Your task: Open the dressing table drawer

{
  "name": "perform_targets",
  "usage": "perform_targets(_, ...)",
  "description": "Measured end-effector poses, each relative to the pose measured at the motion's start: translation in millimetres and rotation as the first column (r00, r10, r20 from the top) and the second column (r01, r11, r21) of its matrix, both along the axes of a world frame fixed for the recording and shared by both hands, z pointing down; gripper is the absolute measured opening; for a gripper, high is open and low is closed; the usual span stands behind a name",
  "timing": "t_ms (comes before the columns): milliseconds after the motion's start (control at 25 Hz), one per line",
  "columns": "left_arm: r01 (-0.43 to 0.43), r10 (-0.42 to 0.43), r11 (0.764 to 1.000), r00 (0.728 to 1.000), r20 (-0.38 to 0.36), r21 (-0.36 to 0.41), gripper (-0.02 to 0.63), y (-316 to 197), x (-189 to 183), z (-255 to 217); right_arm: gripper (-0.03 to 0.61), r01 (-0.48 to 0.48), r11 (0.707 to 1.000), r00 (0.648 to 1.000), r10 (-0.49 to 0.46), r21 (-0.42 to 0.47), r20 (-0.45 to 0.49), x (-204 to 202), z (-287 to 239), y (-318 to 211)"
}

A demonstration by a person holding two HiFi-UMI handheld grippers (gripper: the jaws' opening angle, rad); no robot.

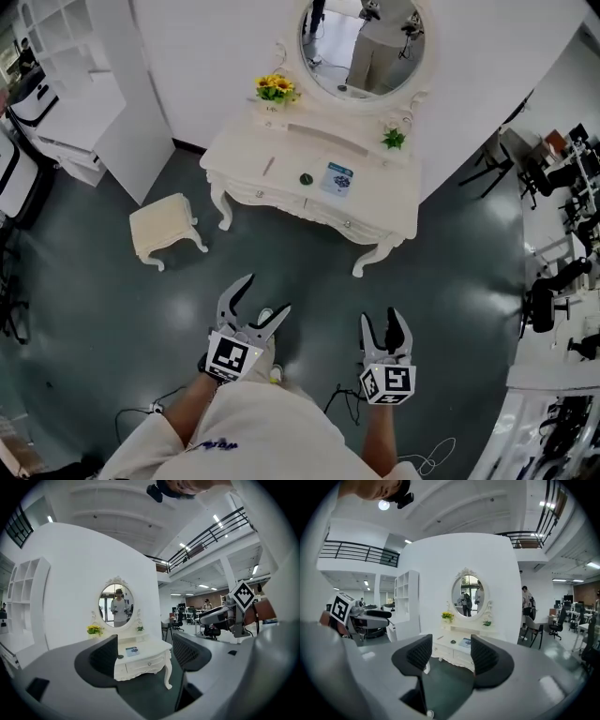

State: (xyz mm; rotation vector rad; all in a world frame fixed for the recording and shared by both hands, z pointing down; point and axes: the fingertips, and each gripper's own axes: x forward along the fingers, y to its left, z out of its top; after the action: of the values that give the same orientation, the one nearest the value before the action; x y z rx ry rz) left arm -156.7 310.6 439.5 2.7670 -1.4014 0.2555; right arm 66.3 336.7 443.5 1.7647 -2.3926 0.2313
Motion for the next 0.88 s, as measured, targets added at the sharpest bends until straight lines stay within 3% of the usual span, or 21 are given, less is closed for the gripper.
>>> perform_targets(160, -0.010, 0.010, 1.000, 1.000, -0.028, -0.015, 0.353, -52, 0, 1, 0.252, 0.007, 1.000, 1.000, -0.007, -0.006, -0.008, -13, -3, -49)
perform_targets(320, -0.053, 0.054, 0.998, 0.998, -0.032, 0.016, 0.353, -96, 3, -11, 0.252, 0.017, 1.000, 1.000, -0.017, -0.010, 0.002, -21, -8, -100)
perform_targets(560, -0.079, 0.080, 0.996, 0.996, -0.043, 0.039, 0.353, -156, -4, -21, 0.252, 0.026, 0.999, 0.990, -0.023, -0.021, 0.140, -33, -15, -173)
perform_targets(680, -0.092, 0.095, 0.995, 0.994, -0.061, 0.044, 0.353, -182, -8, -25, 0.250, 0.002, 1.000, 0.989, 0.000, -0.017, 0.151, -35, -17, -194)
perform_targets(880, -0.137, 0.138, 0.990, 0.988, -0.069, 0.019, 0.353, -213, 4, -20, 0.250, -0.043, 0.999, 0.965, 0.049, -0.030, 0.257, -24, -24, -218)
